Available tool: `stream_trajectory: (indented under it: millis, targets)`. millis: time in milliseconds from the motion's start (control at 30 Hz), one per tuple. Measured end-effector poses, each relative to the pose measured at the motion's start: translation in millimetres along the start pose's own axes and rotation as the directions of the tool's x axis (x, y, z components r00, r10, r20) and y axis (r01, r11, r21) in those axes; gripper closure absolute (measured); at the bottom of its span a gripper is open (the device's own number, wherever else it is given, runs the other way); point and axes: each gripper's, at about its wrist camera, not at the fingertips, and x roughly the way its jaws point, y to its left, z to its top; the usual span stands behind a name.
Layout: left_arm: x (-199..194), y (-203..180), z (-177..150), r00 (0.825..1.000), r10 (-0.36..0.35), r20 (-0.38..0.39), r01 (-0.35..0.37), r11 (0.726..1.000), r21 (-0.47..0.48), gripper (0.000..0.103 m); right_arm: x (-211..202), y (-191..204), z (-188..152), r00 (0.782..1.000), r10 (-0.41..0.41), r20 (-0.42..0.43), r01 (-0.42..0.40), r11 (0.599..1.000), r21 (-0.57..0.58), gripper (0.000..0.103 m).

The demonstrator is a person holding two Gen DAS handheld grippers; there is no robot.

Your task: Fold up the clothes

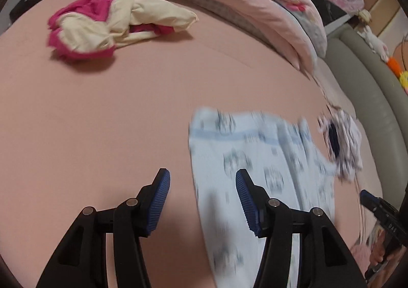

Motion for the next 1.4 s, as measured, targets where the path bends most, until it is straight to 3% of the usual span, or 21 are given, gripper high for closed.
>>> stream_trajectory:
  millis: [100, 233, 300, 333, 367, 533, 700, 767, 800, 833, 967, 1000, 1067, 1100, 1133, 1333, 1400]
  targets:
    - [31.6, 8.5, 22.9, 1.0, 0.004, -0.009, -0.004, 1.0, -0.01, 0.053, 50.5, 20.0, 39.2, 1.0, 0.013, -0.02, -0.015, 0.997, -0.071, 0.079]
    - [65.7, 20.5, 33.1, 0.996, -0.068, -0.051, 0.065, 0.996, -0.06, 0.053, 118.0, 29.2, 70.0, 0.996, 0.016, -0.091, -0.026, 0.994, -0.106, 0.079]
    - [71.1, 18.8, 31.7, 0.996, -0.086, -0.038, 0.085, 0.996, -0.037, 0.055, 139.7, 26.3, 77.2, 0.992, 0.006, -0.123, -0.02, 0.994, -0.107, 0.079]
    - [71.2, 14.8, 32.0, 0.995, -0.092, -0.039, 0.092, 0.996, -0.006, 0.085, 150.6, 24.9, 80.8, 0.99, 0.001, -0.139, -0.016, 0.994, -0.108, 0.079]
    - [71.2, 13.4, 32.6, 0.995, -0.089, -0.045, 0.089, 0.996, 0.004, 0.1, 160.1, 23.4, 83.8, 0.988, -0.003, -0.152, -0.014, 0.994, -0.108, 0.079]
    - [51.7, 18.0, 37.1, 1.0, 0.002, 0.012, -0.003, 0.999, 0.034, 0.1, 164.0, 16.6, 88.8, 0.99, -0.04, -0.133, 0.025, 0.993, -0.112, 0.079]
    - [33.2, 30.8, 40.4, 0.993, 0.117, 0.011, -0.118, 0.992, 0.041, 0.1, 176.5, 21.4, 96.7, 0.99, -0.04, -0.137, 0.023, 0.992, -0.122, 0.079]
    - [36.1, 32.8, 40.6, 0.991, 0.129, -0.032, -0.128, 0.991, 0.048, 0.097, 183.3, 24.7, 98.5, 0.988, -0.032, -0.148, 0.012, 0.991, -0.132, 0.07]
    - [39.0, 37.1, 39.6, 0.991, 0.117, -0.068, -0.114, 0.992, 0.047, 0.096, 186.8, 26.3, 99.3, 0.988, -0.028, -0.154, 0.007, 0.991, -0.136, 0.052]
    - [39.8, 41.9, 39.1, 0.991, 0.111, -0.081, -0.109, 0.994, 0.033, 0.093, 190.2, 27.9, 100.2, 0.987, -0.024, -0.16, 0.001, 0.99, -0.141, 0.042]
    - [37.7, 52.1, 41.4, 0.994, 0.079, -0.076, -0.081, 0.996, -0.03, 0.078, 203.9, 34.4, 103.7, 0.983, -0.009, -0.183, -0.021, 0.987, -0.16, 0.042]
    - [38.8, 54.1, 41.4, 0.994, 0.071, -0.079, -0.073, 0.997, -0.033, 0.077, 207.6, 35.5, 104.6, 0.982, -0.002, -0.189, -0.029, 0.986, -0.161, 0.043]
    - [45.7, 56.8, 38.2, 0.996, 0.028, -0.089, -0.032, 0.998, -0.047, 0.08, 221.1, 30.4, 106.7, 0.974, 0.058, -0.22, -0.085, 0.99, -0.115, 0.076]
    - [47.9, 56.7, 36.2, 0.997, 0.026, -0.076, -0.031, 0.998, -0.063, 0.089, 222.6, 28.2, 107.4, 0.972, 0.078, -0.222, -0.101, 0.99, -0.094, 0.094]
    - [49.7, 56.5, 34.5, 0.998, 0.025, -0.061, -0.03, 0.997, -0.078, 0.1, 215.6, 25.8, 109.0, 0.976, 0.096, -0.193, -0.115, 0.989, -0.088, 0.097]
    - [24.7, 51.6, 49.0, 0.997, 0.024, 0.073, -0.021, 0.999, -0.04, 0.099, 174.7, 11.2, 118.5, 0.981, 0.195, -0.022, -0.196, 0.979, -0.062, 0.098]
    - [36.1, 60.9, 49.9, 0.999, -0.01, 0.038, 0.012, 0.998, -0.069, 0.096, 177.3, 6.7, 121.0, 0.982, 0.186, -0.018, -0.186, 0.982, -0.038, 0.098]
